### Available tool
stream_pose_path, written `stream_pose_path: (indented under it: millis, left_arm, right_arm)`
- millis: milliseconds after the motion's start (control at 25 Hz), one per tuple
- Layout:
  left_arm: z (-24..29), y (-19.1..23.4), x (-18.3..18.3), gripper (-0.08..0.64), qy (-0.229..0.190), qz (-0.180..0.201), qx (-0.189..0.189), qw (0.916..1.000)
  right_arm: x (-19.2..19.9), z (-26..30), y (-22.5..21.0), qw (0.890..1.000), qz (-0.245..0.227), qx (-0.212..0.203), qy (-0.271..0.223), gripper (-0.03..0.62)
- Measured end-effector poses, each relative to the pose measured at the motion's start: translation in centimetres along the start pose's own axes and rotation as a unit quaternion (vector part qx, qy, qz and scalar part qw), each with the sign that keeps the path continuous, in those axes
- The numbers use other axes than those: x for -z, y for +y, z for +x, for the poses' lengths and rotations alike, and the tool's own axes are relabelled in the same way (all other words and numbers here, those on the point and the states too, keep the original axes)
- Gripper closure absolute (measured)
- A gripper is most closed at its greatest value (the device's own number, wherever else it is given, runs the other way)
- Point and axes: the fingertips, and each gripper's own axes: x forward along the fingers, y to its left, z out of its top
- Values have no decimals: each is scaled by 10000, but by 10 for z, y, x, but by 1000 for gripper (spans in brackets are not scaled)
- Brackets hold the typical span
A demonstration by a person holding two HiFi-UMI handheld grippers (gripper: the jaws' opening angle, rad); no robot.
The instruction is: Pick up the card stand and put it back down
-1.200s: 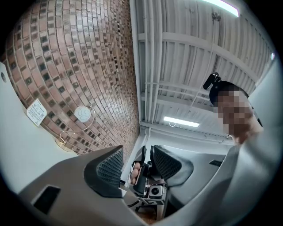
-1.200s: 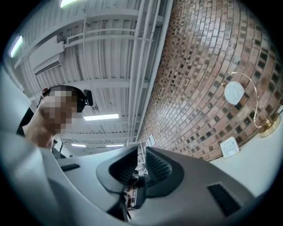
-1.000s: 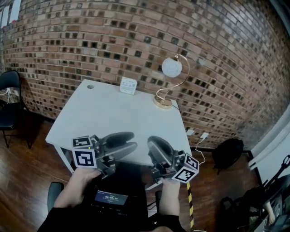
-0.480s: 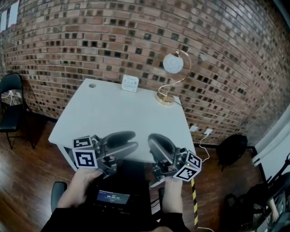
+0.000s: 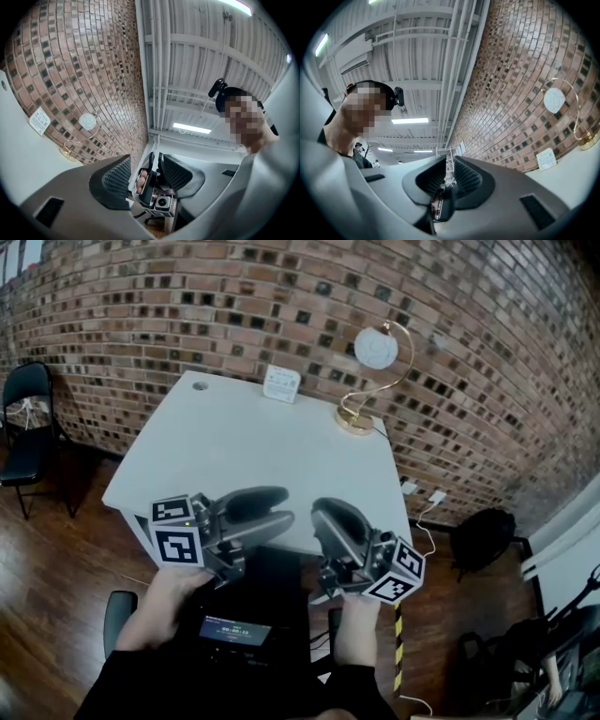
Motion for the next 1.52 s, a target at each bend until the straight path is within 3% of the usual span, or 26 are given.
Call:
stream_pose_path:
  millis: [440, 760, 1080, 1520]
  left_arm:
    - [-14, -27, -1, 354, -149, -16, -282, 9995]
    - [-13, -55, 16, 354, -144, 81, -164, 9997]
    - [-7, -74, 39, 354, -59, 2, -123, 9999]
    - [-2, -85, 38, 354, 36, 165, -11, 9999]
  right_arm:
    - [8, 2, 32, 9994, 253, -166, 170, 529]
    - [-2, -15, 72, 9995, -238, -211, 25, 529]
    - [17, -27, 85, 9996, -53, -193, 203, 531]
    - [10, -28, 95, 9989, -386, -222, 147, 549]
